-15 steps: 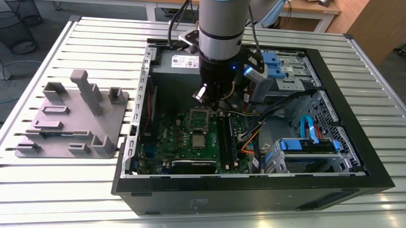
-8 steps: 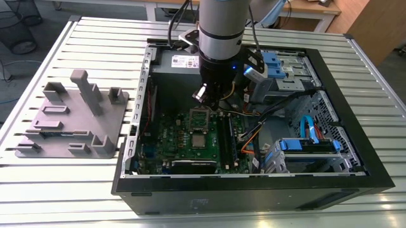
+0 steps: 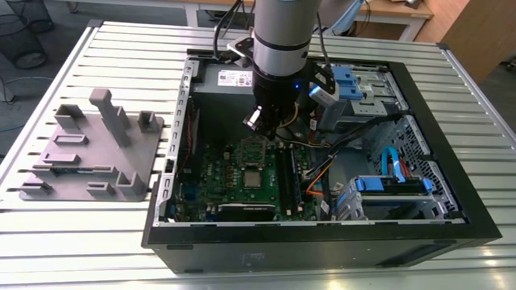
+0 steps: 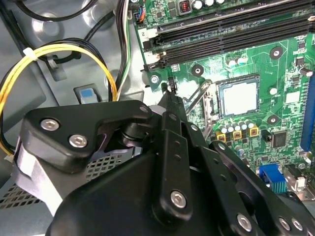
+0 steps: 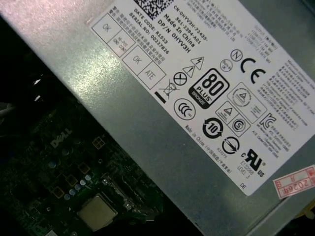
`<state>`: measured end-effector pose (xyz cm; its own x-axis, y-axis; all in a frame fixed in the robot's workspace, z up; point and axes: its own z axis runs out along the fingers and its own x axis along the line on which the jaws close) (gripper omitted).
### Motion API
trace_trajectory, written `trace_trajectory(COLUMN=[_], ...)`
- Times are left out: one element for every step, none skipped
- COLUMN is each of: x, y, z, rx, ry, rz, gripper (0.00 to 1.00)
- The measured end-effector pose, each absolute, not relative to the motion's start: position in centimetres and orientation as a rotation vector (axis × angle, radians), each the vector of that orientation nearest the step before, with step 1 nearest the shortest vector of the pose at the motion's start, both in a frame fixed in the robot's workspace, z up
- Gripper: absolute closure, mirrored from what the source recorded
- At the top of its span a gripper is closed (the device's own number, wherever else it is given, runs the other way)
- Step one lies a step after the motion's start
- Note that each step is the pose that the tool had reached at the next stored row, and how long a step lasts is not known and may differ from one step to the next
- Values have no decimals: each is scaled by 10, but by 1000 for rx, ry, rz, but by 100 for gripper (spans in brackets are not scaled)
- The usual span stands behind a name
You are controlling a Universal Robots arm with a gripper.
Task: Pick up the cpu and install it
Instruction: 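Close the cpu cover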
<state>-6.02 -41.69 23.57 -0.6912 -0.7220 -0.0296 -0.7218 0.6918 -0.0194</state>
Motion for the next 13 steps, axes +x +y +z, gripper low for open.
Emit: trace_trajectory(x=[-60,-60,-60,-60,-60,-60,-60,-60,-60,-60,-59,-59,-59], y=[-417,-417,-417,-417,-417,-417,-417,-417,-417,-417,-417,-417,-417], z=[236,236,236,236,236,236,236,236,237,237,238,238,239], rx=[-1220,-1220,-1222,-1225,-1228,-1232,-1236,-1240,-1244,-1248,-1252,-1256,-1260], ry=[2858,2858,2857,2856,2854,2853,2852,2851,2851,2850,2849,2848,2848], rz=[-9,-9,-9,-9,-9,-8,-8,-8,-7,-6,-5,-4,-4], gripper=[89,89,89,89,89,89,89,89,89,89,89,89,89])
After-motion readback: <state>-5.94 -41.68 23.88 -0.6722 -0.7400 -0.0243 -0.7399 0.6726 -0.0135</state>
